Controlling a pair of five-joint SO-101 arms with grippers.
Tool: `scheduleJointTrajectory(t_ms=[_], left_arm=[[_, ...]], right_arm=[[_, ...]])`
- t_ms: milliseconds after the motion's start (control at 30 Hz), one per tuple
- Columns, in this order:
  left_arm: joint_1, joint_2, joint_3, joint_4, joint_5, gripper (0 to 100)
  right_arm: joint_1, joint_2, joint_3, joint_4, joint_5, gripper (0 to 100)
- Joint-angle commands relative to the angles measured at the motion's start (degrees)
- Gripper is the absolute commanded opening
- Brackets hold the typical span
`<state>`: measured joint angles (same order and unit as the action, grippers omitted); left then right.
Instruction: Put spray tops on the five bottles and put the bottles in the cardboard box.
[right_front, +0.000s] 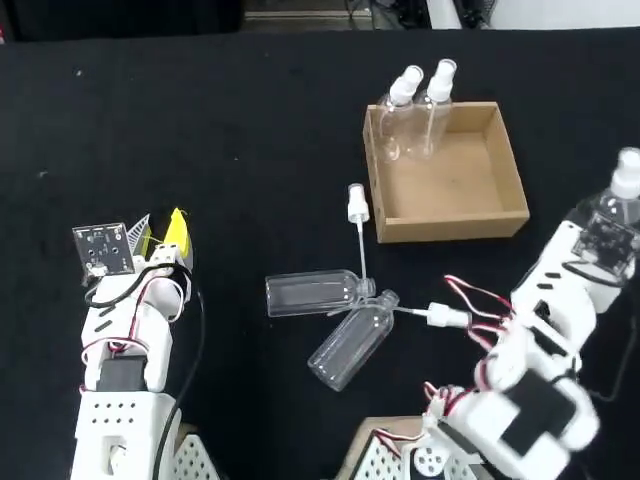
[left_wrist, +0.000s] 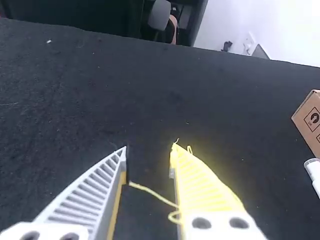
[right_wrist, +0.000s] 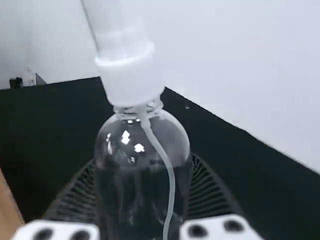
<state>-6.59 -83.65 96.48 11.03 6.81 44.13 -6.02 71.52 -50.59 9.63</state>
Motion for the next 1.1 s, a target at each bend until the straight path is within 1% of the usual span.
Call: scheduleJointTrajectory(t_ms=[0,267,733,900,967,1067], left_arm=[[-0.04,-0.18,1.36,0.0,0.44,14],[-0.04,-0.18,1.36,-0.18,0.44,14],[-0.04,-0.18,1.36,-0.18,0.44,14],[-0.04,-0.18,1.36,-0.18,0.44,14],[-0.04,-0.18,1.36,-0.18,0.44,14],[-0.04,-0.18,1.36,-0.18,0.35,14]], right_arm=[[3.69,6.37,-5.32,-8.18,-6.24,1.1],[7.03,22.46,-15.43,-12.84,-6.51,1.1],[6.68,40.75,-17.01,-38.07,-6.51,1.2],[6.59,44.35,-17.01,-41.05,-6.51,1.5],[6.59,45.23,-17.01,-40.97,-6.51,4.7],[6.51,46.11,-16.92,-41.05,-6.51,13.1]])
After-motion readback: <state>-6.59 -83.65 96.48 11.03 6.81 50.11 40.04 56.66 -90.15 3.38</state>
